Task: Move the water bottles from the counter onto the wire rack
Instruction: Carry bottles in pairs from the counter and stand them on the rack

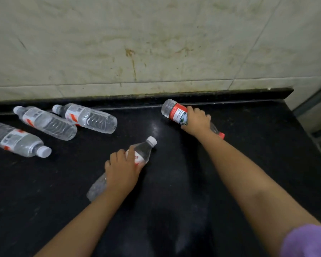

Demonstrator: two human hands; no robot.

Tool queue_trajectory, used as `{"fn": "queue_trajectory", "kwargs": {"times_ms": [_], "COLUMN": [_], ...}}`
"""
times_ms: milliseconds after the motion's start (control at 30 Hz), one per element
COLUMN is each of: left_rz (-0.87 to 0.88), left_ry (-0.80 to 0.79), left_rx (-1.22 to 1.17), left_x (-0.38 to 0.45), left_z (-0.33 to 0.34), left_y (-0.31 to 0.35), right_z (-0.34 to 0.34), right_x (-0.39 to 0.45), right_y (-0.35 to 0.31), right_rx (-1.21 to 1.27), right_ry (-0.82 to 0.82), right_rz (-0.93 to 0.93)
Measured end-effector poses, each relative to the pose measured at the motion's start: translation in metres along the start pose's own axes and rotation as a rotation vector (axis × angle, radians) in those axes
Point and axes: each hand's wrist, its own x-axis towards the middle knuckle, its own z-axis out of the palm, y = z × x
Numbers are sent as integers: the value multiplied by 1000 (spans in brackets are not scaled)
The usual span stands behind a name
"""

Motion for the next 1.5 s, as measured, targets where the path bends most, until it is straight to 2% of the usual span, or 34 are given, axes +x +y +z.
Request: {"fn": "queue_trajectory", "kwargs": {"times_ms": [100,167,233,300,400,500,600,667,800,933,1133,1367,1500], "left_rz": [-33,-115,-154,-144,-99,-65,-62,-46,-2,-71,-137,-139,-129], "left_ry": [-106,-210,-265,-260,-254,-317,-316,-324,-327,-283,-221,-239,-260], "left_rx": [-39,-69,-62,-65,-81,-107,-112,-79,-64,-60,-156,-311,-377], "left_x": [1,4,6,1,-8,-13,-12,-13,-17,-26,-28,-26,-22], "left_z": [-6,-19,-25,-28,-25,-25,-28,-30,-36,-36,-32,-26,-27], "left_y": [7,11,14,24,58,101,118,114,102,94,75,67,60], "right_z": [11,22,40,47,38,30,25,21,20,17,12,25,24], "right_x": [-23,-53,-83,-115,-149,-164,-163,-157,-139,-118,-107,-107,-101], "right_y": [11,28,54,76,96,96,87,83,71,44,10,3,-10], "right_rx": [-89,-147,-104,19,333,591,800,888,957,883,451,324,249], "right_ry": [92,208,298,282,232,177,177,143,-45,-65,-80,-10,76], "right_rz": [-171,-441,-646,-726,-541,-186,148,277,468,519,483,480,384]}}
